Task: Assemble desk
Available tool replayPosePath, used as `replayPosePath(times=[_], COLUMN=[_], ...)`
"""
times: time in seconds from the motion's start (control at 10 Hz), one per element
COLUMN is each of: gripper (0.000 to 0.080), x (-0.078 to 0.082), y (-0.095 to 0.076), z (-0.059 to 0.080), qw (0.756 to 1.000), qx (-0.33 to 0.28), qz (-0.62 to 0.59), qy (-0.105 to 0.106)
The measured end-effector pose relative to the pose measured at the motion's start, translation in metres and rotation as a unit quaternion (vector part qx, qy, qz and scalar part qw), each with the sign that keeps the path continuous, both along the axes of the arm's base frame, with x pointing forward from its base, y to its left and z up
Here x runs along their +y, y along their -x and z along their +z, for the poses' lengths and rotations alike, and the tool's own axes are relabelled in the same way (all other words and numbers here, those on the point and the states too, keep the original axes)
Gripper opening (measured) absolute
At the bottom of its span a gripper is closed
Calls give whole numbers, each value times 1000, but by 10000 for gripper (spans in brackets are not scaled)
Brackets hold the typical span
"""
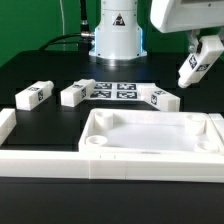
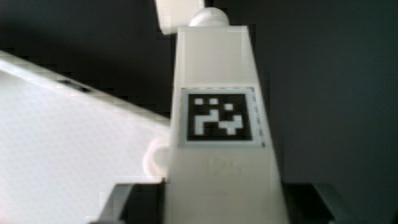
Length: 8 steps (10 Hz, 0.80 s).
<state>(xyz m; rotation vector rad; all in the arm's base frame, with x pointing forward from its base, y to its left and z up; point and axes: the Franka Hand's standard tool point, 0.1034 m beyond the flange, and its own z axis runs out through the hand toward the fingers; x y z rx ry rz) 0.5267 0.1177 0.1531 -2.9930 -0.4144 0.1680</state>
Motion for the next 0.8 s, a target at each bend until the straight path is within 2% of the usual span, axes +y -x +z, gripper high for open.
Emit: replayPosePath(times=[0.1, 0.3, 0.5, 0.6, 0.8], gripper=[290, 290, 291, 291, 291], x=[-3, -6, -11, -14, -23], y=[-11, -8, -16, -13, -49], z=[2, -3, -5, -10, -7], qw=[999, 996, 986, 988, 985], qx=[-35, -91, -167, -154, -167], qz=[-11, -14, -20, -20, -36], qy=[-6, -7, -12, -13, -30])
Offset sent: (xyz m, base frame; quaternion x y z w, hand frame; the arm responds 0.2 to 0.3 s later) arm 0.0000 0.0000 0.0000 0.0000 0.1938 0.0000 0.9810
